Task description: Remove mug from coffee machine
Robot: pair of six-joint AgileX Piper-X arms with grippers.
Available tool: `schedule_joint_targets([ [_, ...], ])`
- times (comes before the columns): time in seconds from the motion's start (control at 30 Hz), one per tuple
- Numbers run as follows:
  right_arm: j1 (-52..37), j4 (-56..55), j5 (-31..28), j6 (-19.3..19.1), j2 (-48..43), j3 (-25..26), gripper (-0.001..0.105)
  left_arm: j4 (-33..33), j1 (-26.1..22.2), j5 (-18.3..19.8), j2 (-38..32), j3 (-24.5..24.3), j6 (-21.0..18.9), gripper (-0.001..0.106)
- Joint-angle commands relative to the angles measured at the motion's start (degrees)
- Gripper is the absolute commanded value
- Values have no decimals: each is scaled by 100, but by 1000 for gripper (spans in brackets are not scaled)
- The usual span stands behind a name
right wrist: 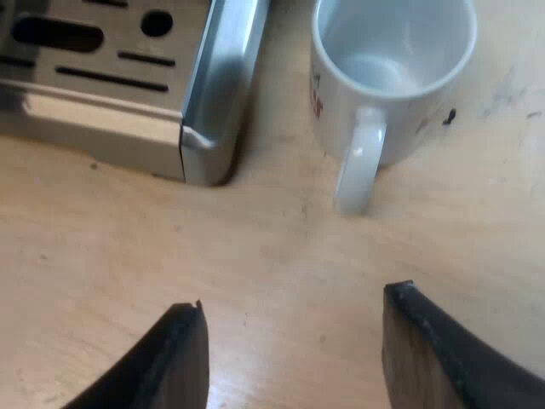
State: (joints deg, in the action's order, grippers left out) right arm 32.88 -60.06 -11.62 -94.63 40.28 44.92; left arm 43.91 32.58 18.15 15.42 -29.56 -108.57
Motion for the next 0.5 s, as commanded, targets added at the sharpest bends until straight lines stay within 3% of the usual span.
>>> schedule_joint_targets([
  [0.03,4,-339,29,-66,181,402,49,-3,6,-85,374,-277,-112,80],
  [0.13,4,-462,60,-66,358,642,49,-3,-45,-129,760,-541,-112,80],
  [0.17,-6,-499,145,-66,451,785,49,-3,-245,-128,1182,-887,-68,80],
  [0.33,-83,-497,206,-66,682,1121,49,-3,-638,-23,1487,-1240,-43,80],
  [0.4,-319,-497,418,-66,782,1238,49,-3,-929,91,1576,-1396,-15,80],
  [0.5,-882,-430,840,-110,877,1322,49,194,-1757,240,1688,-1667,92,80],
])
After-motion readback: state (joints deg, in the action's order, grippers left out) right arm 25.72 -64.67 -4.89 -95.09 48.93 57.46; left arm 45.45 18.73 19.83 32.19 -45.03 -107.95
